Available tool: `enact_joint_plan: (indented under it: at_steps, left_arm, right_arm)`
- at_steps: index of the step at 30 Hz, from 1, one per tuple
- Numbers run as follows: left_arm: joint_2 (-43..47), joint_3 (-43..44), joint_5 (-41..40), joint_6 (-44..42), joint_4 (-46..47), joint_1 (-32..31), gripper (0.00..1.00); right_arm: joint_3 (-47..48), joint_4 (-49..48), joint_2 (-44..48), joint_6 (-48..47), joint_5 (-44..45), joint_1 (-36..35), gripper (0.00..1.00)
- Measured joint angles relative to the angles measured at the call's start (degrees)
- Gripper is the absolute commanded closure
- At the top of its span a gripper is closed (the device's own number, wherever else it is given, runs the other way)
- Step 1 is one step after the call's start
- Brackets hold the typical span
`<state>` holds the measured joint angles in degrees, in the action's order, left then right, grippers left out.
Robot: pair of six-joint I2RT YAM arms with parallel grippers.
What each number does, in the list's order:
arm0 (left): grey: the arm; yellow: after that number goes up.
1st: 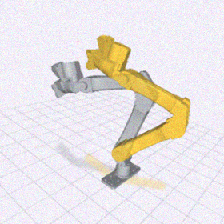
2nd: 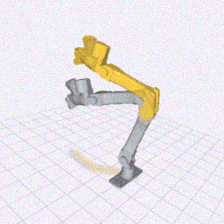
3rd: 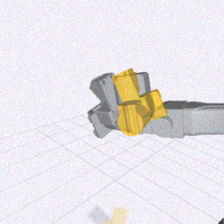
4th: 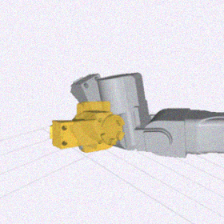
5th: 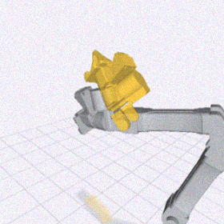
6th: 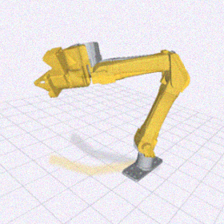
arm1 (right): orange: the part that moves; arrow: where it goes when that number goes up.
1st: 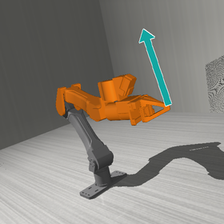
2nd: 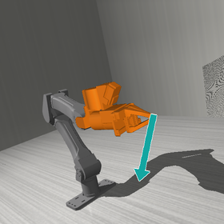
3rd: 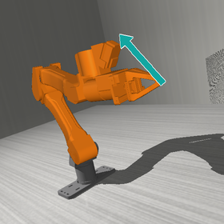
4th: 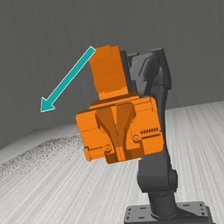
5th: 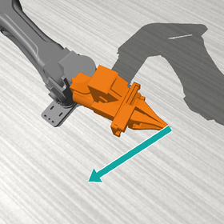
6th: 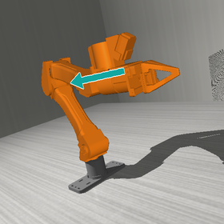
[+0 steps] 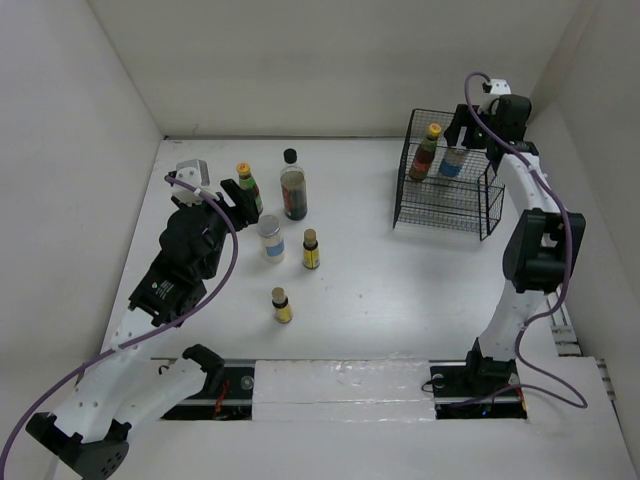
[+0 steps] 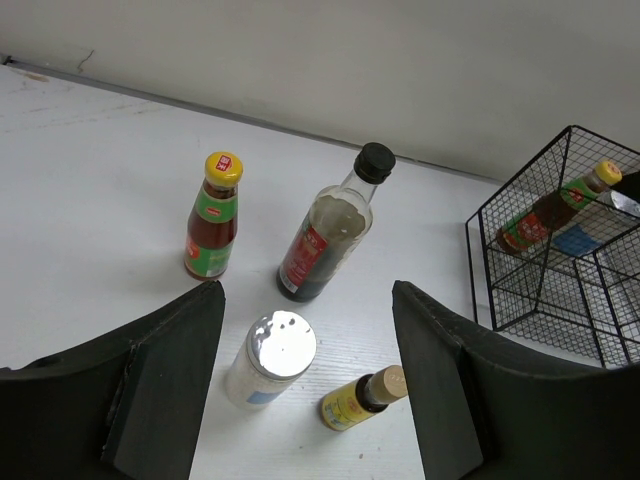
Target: Organize the condiment bottles
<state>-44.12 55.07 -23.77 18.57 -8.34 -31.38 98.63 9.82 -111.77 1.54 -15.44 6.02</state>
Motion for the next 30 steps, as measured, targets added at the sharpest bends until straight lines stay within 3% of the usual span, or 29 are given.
enact_joint_plan:
  at_steps: [3, 5, 6, 7, 8, 11, 13, 15, 18, 24, 30]
  left_arm:
    - [0.0, 0.0, 0.0, 0.0, 0.0, 0.0, 0.36]
    - [0.0, 0.0, 0.0, 0.0, 0.0, 0.0, 0.36]
    - [0.0, 0.0, 0.0, 0.0, 0.0, 0.0, 0.36]
    - [0.0, 0.0, 0.0, 0.0, 0.0, 0.0, 0.36]
    - [0.0, 0.0, 0.0, 0.0, 0.0, 0.0, 0.36]
    - [0.0, 0.0, 0.0, 0.0, 0.0, 0.0, 0.36]
    - [0.0, 0.0, 0.0, 0.0, 0.0, 0.0, 0.36]
    - [0.0, 0.0, 0.0, 0.0, 0.0, 0.0, 0.36]
    - [0.3, 0.0, 0.0, 0.0, 0.0, 0.0, 0.36]
    - [1.6, 0.0, 0.0, 0.0, 0.0, 0.0, 0.36]
    - [1.9, 0.0, 0.0, 0.0, 0.0, 0.0, 0.36]
  right_arm:
    - [0.0, 0.1, 2.0, 0.0, 0.2, -0.2, 0.20]
    - [-0.3, -0.2, 4.7, 0.0, 0.5, -0.6, 0.29]
    - [-1.0, -0.8, 6.6, -0.1, 0.7, -0.9, 0.35]
    - [-1.7, -1.5, 8.6, -0.3, 0.7, -1.3, 0.61]
    - [-2.7, -3.0, 10.9, -0.7, 0.7, -1.9, 0.71]
    - [-4.0, -6.5, 16.7, -2.6, -1.1, -6.1, 0.79]
    - [-3.2, -9.0, 18.0, -4.1, -3.8, -10.8, 0.69]
    - [-2.0, -10.6, 17.3, -5.6, -7.3, -16.4, 0.46]
    - [-0.5, -11.7, 13.4, -8.1, -13.7, -24.8, 0.26]
    - [-0.2, -10.3, 3.3, -12.3, -19.8, -34.5, 0.14]
    - [3.5, -8.9, -3.8, -15.3, -20.6, -38.7, 0.14]
